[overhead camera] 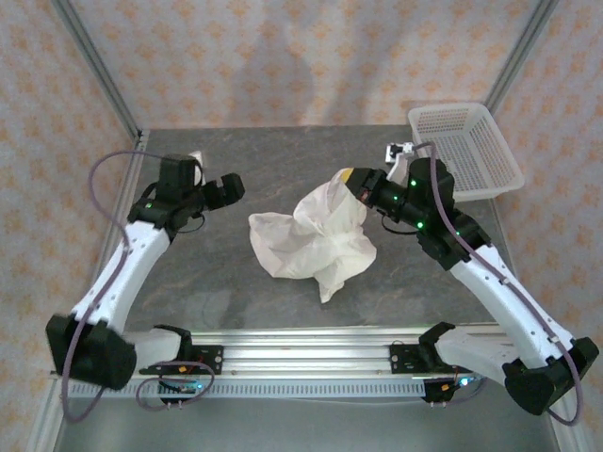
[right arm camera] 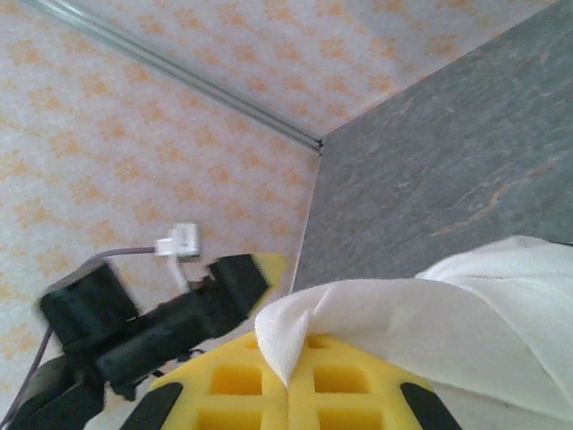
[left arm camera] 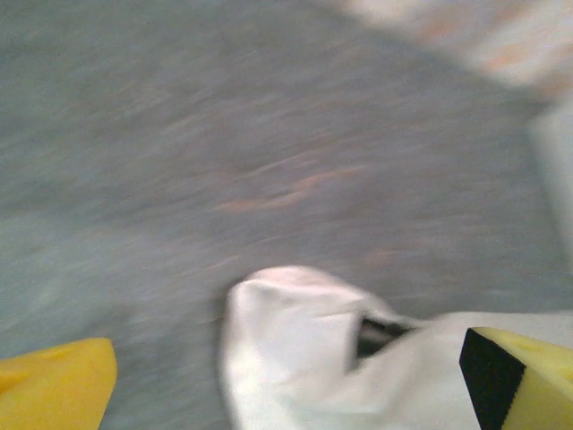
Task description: Fold the inside-out t-shirt
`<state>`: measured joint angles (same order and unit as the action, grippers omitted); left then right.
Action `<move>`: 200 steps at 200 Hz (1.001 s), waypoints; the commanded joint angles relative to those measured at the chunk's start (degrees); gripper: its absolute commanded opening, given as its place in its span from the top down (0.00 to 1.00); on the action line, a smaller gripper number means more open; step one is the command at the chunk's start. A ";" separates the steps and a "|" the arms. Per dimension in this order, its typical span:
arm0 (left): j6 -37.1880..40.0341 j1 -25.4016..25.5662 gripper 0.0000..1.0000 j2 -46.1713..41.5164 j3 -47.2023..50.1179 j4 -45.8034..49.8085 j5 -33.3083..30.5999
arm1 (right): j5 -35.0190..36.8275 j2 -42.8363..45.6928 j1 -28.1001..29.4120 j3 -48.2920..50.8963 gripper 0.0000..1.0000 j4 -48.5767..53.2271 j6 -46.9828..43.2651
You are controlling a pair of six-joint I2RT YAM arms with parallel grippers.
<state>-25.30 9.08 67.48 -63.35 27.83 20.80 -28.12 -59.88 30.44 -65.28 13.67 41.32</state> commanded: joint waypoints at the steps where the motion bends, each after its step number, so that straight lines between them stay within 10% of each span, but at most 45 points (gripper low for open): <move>1: -2.97 6.20 0.00 -0.13 -3.34 -8.61 19.70 | -4.97 -0.67 -0.29 0.74 1.00 -8.75 -0.92; 76: 1.06 24.89 0.04 16.02 -9.68 -4.08 16.26 | -5.66 -0.54 -0.29 2.06 1.00 -10.40 0.73; 88: -0.67 24.79 0.29 16.16 -9.19 -4.97 12.71 | -5.36 -0.22 -0.29 2.21 1.00 -9.31 0.62; 106: -1.05 24.12 1.00 14.41 -9.66 -4.93 9.73 | -0.91 1.83 -0.36 3.52 1.00 -5.19 0.19; 161: -9.26 14.29 1.00 5.06 -8.86 -11.61 16.59 | 11.74 15.52 0.24 29.64 1.00 -3.58 4.63; 200: -0.75 14.30 1.00 4.81 -11.45 -7.02 21.14 | 16.05 15.94 15.27 44.01 0.93 -6.18 -2.66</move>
<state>-30.87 23.31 72.18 -72.86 20.36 38.30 -16.40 -42.35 39.46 -24.56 7.60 43.33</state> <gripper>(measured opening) 0.043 0.049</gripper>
